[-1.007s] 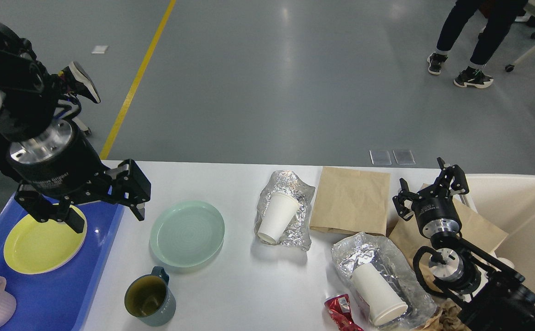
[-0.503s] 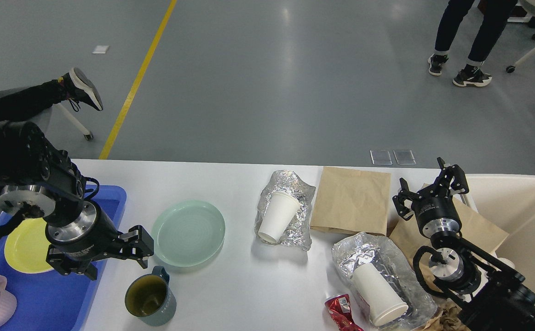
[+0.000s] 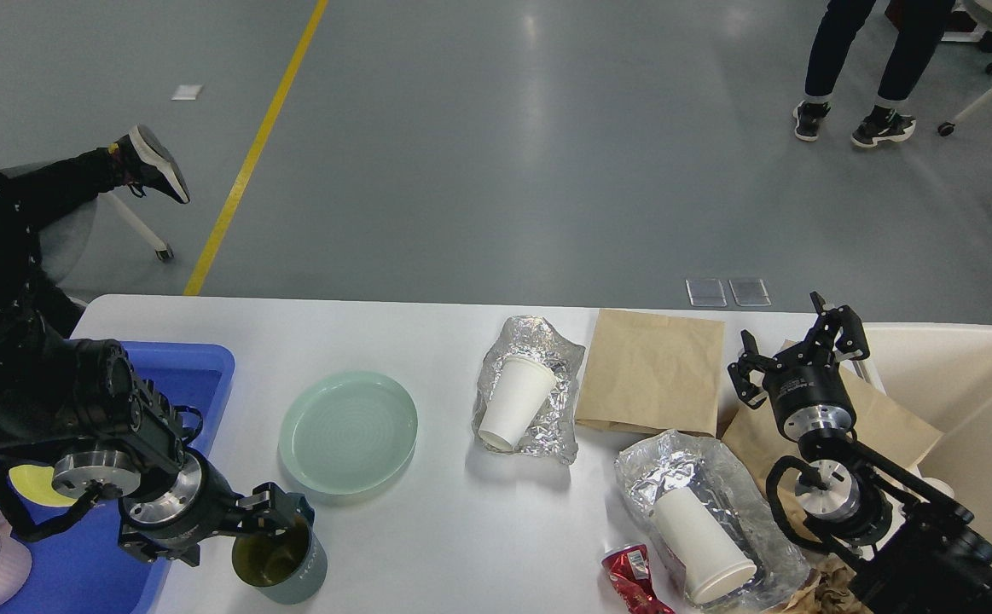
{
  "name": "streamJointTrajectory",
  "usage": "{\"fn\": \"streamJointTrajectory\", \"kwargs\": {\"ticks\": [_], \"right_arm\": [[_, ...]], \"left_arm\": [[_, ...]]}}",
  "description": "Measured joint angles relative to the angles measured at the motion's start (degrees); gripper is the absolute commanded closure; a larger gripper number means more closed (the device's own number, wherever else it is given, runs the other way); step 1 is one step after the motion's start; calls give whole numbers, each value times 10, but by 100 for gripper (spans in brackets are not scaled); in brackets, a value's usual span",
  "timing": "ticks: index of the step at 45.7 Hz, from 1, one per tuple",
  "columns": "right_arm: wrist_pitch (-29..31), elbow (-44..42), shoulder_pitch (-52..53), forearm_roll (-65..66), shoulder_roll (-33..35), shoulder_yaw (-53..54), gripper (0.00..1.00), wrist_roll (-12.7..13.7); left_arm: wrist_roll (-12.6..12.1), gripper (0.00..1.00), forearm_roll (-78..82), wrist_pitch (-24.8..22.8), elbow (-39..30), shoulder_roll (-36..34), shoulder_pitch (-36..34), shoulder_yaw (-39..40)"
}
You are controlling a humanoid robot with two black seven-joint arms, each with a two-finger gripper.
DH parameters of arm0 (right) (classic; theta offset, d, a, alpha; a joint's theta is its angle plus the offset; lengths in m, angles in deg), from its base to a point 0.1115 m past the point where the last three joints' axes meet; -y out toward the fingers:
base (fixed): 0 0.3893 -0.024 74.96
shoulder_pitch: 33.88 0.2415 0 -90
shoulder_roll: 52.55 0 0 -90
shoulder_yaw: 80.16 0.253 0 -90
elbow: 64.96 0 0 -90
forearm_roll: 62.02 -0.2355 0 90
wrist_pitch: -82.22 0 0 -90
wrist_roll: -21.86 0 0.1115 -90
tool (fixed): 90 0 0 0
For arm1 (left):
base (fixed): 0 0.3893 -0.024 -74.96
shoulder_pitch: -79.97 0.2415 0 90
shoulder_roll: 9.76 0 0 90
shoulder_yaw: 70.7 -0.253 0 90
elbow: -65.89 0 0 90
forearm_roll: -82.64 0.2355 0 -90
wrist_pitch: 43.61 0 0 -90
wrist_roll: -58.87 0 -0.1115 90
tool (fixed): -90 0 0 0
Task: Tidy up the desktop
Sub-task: 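Grasp the dark teal mug with the left gripper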
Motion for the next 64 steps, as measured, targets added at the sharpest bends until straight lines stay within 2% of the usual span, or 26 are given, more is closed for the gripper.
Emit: {"fn": "streamJointTrajectory", "kwargs": {"ticks": [14, 18, 25, 32, 41, 46, 57, 64], "right_arm": [[0, 0, 0, 0, 0, 0, 0, 0], [0, 0, 0, 0, 0, 0, 0, 0], [0, 0, 0, 0, 0, 0, 0, 0], [0, 0, 0, 0, 0, 0, 0, 0], [0, 0, 0, 0, 0, 0, 0, 0], [0, 0, 0, 0, 0, 0, 0, 0], [0, 0, 0, 0, 0, 0, 0, 0], [0, 0, 0, 0, 0, 0, 0, 0]], "left_arm": [[2, 8, 22, 37, 54, 18, 78, 18], [2, 12, 23, 42, 67, 18, 92, 18], [1, 36, 25, 47, 82, 19, 105, 21], [-1, 74, 28, 56, 84, 19, 107, 22], [-5, 82, 30, 57, 83, 19, 110, 26], [-6, 100, 31, 57, 83, 19, 110, 31], [-24, 100, 32, 58, 83, 20, 109, 34], [-26, 100, 32, 51, 80, 16, 102, 34]]}}
